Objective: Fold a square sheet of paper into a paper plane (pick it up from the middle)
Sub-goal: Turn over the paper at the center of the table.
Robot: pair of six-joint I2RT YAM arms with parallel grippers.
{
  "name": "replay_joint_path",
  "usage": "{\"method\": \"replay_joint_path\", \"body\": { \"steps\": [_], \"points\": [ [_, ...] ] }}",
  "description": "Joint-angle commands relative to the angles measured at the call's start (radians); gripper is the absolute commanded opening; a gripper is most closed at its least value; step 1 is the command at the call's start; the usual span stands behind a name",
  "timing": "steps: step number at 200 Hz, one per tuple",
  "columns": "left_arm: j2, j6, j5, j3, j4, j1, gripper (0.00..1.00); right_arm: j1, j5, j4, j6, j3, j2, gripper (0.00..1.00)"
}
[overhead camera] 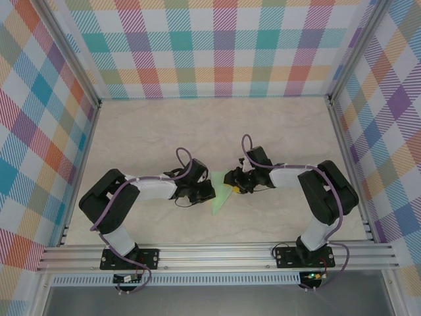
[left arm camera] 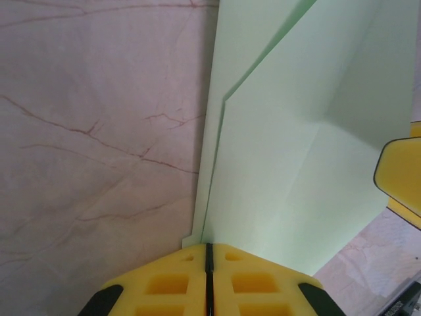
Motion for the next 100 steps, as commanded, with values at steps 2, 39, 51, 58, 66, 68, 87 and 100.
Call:
{"method": "replay_joint_path", "body": {
  "steps": [2, 39, 51, 58, 66, 68, 87, 100],
  "points": [
    [0.013, -0.031, -0.034, -0.038, 0.003, 0.026, 0.09, 0.017, -0.046, 0.064, 0.039, -0.010, 0.019, 0.40],
    [0.000, -0.033, -0.036, -0.041, 0.002, 0.026, 0.09, 0.028, -0.046, 0.067, 0.031, 0.010, 0.044, 0.37],
    [-0.008, -0.033, -0.040, -0.042, -0.002, 0.026, 0.10, 0.031, -0.050, 0.065, 0.023, 0.022, 0.055, 0.37],
    [-0.012, -0.033, -0.042, -0.040, -0.004, 0.026, 0.10, 0.033, -0.054, 0.067, 0.017, 0.028, 0.059, 0.36],
    [-0.016, -0.033, -0.042, -0.040, -0.004, 0.027, 0.10, 0.036, -0.056, 0.070, 0.013, 0.034, 0.062, 0.36],
    [-0.016, -0.033, -0.041, -0.040, -0.005, 0.026, 0.10, 0.037, -0.055, 0.069, 0.011, 0.035, 0.062, 0.36],
    [-0.026, -0.033, -0.039, -0.039, -0.003, 0.026, 0.11, 0.040, -0.060, 0.070, -0.002, 0.049, 0.074, 0.34],
    [-0.031, -0.034, -0.041, -0.041, -0.002, 0.026, 0.11, 0.043, -0.059, 0.073, -0.006, 0.055, 0.083, 0.32]
  ]
}}
